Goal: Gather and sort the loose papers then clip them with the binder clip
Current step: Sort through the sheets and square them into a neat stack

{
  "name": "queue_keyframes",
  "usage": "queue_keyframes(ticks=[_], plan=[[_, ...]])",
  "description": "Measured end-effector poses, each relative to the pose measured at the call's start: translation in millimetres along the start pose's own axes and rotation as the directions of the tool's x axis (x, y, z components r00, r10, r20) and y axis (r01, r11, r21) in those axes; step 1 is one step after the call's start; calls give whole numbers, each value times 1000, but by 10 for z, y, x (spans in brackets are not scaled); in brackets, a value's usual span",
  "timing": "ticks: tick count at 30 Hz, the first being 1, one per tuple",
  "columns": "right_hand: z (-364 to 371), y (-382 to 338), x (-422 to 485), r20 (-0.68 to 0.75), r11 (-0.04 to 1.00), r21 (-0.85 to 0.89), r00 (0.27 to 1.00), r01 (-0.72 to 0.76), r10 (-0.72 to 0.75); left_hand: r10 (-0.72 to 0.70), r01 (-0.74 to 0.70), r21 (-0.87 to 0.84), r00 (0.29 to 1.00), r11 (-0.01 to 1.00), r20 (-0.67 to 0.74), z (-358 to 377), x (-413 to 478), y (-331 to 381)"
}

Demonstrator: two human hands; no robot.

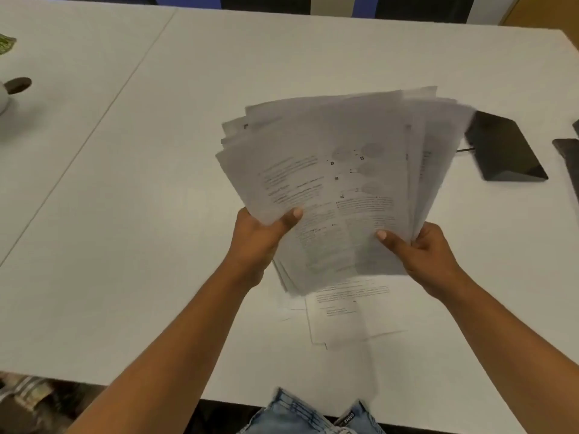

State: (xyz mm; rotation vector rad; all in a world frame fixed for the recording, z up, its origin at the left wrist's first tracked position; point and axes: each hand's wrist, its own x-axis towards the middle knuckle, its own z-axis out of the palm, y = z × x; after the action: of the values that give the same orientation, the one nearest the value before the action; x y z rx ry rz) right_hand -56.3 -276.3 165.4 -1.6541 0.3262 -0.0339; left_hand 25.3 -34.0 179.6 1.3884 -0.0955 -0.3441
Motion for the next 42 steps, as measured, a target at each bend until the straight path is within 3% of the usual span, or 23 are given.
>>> queue_keyframes(ticks=[5, 9, 12, 17, 21, 28, 30, 33, 39, 42], plan=[[77, 3, 57, -60, 997, 2, 995, 82, -82, 28, -25, 65, 998, 998, -57, 191, 25, -91], [99, 187, 71, -119, 1000, 26, 993, -5, 8, 31, -19, 134, 996, 991, -83, 207, -21, -213], [123, 336, 43, -101, 999, -2, 993, -54, 54, 53, -31, 189, 992, 981, -113, 207, -33, -245], [120, 428, -3, -76, 998, -29, 996, -58, 56, 134, -116, 138, 983, 984, -126, 184, 19, -146], [105, 486, 6, -34, 996, -36, 996, -86, 85, 49, -25, 116, 977, 993, -206, 178, 61, -109], [87, 495, 84, -6, 995, -41, 996, -94, 94, 139, -135, 117, 990, 984, -29, 4, 144, -142], [94, 484, 115, 16, 992, -85, 995, -93, 95, 76, -77, 136, 997, 988, 13, -27, 119, -238], [130, 455, 148, 51, 985, -153, 994, -84, 93, -7, 11, 173, 1000, 985, -21, -30, 94, -362], [131, 232, 118, 1, 998, -51, 999, 46, -46, 86, -85, 119, 996, 989, -5, -9, 85, -306], [161, 386, 128, 64, 993, -120, 998, 20, -13, -32, 36, 129, 999, 991, -31, 39, 117, -507]])
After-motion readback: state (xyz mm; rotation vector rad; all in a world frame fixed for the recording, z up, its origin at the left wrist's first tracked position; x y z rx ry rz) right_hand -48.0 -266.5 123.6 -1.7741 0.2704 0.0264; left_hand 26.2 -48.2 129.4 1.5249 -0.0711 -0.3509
